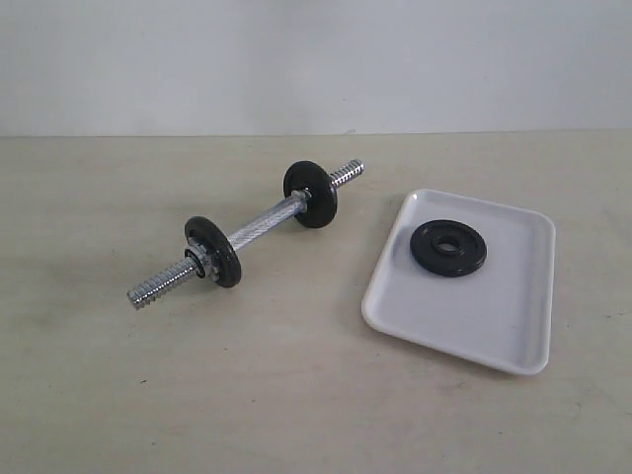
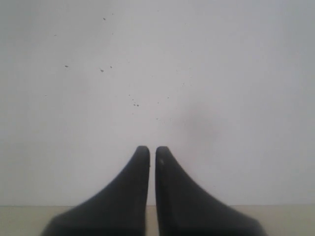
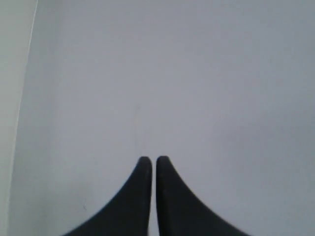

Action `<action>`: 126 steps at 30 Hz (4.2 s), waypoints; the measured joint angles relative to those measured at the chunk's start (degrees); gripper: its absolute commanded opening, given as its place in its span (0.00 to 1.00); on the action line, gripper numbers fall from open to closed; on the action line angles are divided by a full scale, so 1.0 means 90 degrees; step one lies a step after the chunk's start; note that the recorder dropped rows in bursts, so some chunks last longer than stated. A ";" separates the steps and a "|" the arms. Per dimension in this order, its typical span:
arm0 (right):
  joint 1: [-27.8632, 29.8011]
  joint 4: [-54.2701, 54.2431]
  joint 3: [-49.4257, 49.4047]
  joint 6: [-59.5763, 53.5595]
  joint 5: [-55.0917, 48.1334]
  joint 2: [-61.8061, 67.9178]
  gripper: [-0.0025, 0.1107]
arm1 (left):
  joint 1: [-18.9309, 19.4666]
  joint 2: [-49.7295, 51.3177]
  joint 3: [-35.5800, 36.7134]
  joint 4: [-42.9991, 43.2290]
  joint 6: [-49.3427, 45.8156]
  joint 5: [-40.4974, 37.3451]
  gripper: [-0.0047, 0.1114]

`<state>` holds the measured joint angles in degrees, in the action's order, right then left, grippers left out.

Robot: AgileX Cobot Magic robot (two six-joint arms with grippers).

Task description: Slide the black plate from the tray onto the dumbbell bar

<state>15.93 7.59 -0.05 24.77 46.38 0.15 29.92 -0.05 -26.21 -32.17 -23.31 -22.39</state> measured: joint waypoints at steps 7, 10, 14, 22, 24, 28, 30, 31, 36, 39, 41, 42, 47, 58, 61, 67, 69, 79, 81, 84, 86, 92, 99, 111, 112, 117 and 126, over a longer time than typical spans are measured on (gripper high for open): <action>0.0000 -0.1222 0.0049 0.2614 0.0121 0.0000 0.02 | 0.0000 0.0000 0.0000 0.0000 0.0000 0.0000 0.07; 0.0000 -0.1450 0.0049 0.4099 0.0121 0.0000 0.02 | 0.0000 0.0000 0.0000 0.0000 0.0000 0.0000 0.07; 0.0000 -0.1949 0.0049 0.5155 0.0135 0.0000 0.02 | 0.0000 0.0000 0.0000 0.0000 0.0000 0.0012 0.07; 0.0000 -0.3550 0.0049 0.5437 0.0417 0.0000 0.02 | 0.0000 0.0000 0.0000 0.0000 0.0000 0.0116 0.07; 0.0000 -0.3623 0.0049 0.5437 0.0518 0.0000 0.02 | 0.0000 0.0000 0.0000 0.0000 0.0000 0.0142 0.07; 0.0000 -0.3669 0.0049 0.5437 0.0603 0.0000 0.02 | 0.0000 0.0000 0.0000 0.0000 0.0000 0.0152 0.07; 0.0000 -0.3698 0.0049 0.5437 0.0618 0.0000 0.02 | 0.0000 0.0000 0.0000 0.0000 0.0000 0.0152 0.07; 0.0000 -0.3698 0.0049 0.5422 0.0618 0.0000 0.02 | 0.0000 0.0000 0.0000 0.0000 0.0000 0.0152 0.07; 0.0000 -0.3703 0.0049 0.4916 0.0403 0.0000 0.02 | 0.0000 0.0000 0.0000 0.0000 0.0000 0.0152 0.07; 0.0000 -0.3714 0.0049 0.4543 -0.0085 0.0000 0.02 | 0.0000 0.0000 0.0000 0.0000 0.0000 0.0152 0.07; 0.0000 -0.3714 0.0049 0.4293 -0.0613 0.0000 0.02 | 0.0000 0.0000 0.0000 0.0000 0.0000 0.0158 0.07; 0.0000 -0.3714 0.0049 0.4227 -0.0916 0.0000 0.02 | 0.0000 0.0000 0.0000 0.0000 0.0000 0.0158 0.07; 0.0000 -0.3265 0.0049 0.3160 -0.2016 0.0000 0.02 | 0.0000 0.0000 0.0000 0.0000 0.0000 0.0184 0.07; 0.0000 -0.0888 0.2514 -0.1307 -0.2784 0.0788 0.02 | 0.0000 0.0341 -0.0551 0.0000 -0.0499 0.0738 0.07; 0.0000 -0.0843 0.3719 -0.2476 -0.3178 0.1644 0.02 | 0.0000 0.0899 -0.1186 0.0000 -0.1382 0.0676 0.07; 0.0000 -0.0799 0.6368 -0.3303 -0.4883 0.3383 0.02 | 0.0000 0.2416 -0.2832 0.0000 -0.2781 0.0659 0.13; 0.0000 -0.0799 0.7161 -0.3414 -0.5362 0.3918 0.02 | 0.0000 0.2952 -0.3482 0.0000 -0.2980 0.0538 0.24; 0.0000 -0.0843 0.9732 -0.3712 -0.7684 0.5714 0.94 | 0.0000 0.6120 -0.6040 -0.2630 -0.3057 -0.0576 0.77; 0.0000 -0.0890 0.9772 -0.3425 -0.7936 0.6025 0.94 | 0.0000 0.6806 -0.6148 -0.3122 -0.3057 -0.1136 0.77; 0.0000 -0.1472 0.9772 -0.3349 -0.8209 0.6649 0.94 | -0.0273 0.7930 -0.6148 -0.3260 -0.3057 -0.2230 0.77; 0.0000 -0.2166 0.9772 -0.3396 -0.8421 0.6970 0.94 | -0.0745 0.8490 -0.6148 -0.3167 -0.3201 -0.2426 0.77; 0.0000 -0.3340 0.9772 -0.4135 -0.9133 0.7415 0.94 | -0.2579 1.0165 -0.6186 -0.1488 -0.3389 -0.1893 0.77; 0.0000 -0.3318 0.9772 -0.4347 -0.9795 0.7460 0.94 | -0.3477 1.1486 -0.6245 0.0370 -0.2595 -0.0937 0.77; 0.0000 -0.2649 0.8709 -0.4346 -0.9551 0.7825 0.94 | -0.3622 1.3002 -0.7075 0.1679 -0.1255 -0.0778 0.77; 0.0000 -0.2649 0.8527 -0.4346 -0.9505 0.7863 0.94 | -0.3622 1.3057 -0.7100 0.1762 -0.1129 -0.0846 0.77; 0.0000 -0.2631 0.7892 -0.4346 -0.9287 0.8059 0.94 | -0.3622 1.3292 -0.7101 0.2100 -0.0929 -0.1014 0.77; 0.0000 -0.2631 0.7562 -0.4346 -0.9016 0.8124 0.94 | -0.3622 1.3708 -0.7113 0.2985 -0.0405 -0.0971 0.77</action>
<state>15.93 -16.09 68.00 -14.34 -34.76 73.26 -2.68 123.33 -90.23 -5.30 -26.96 -31.12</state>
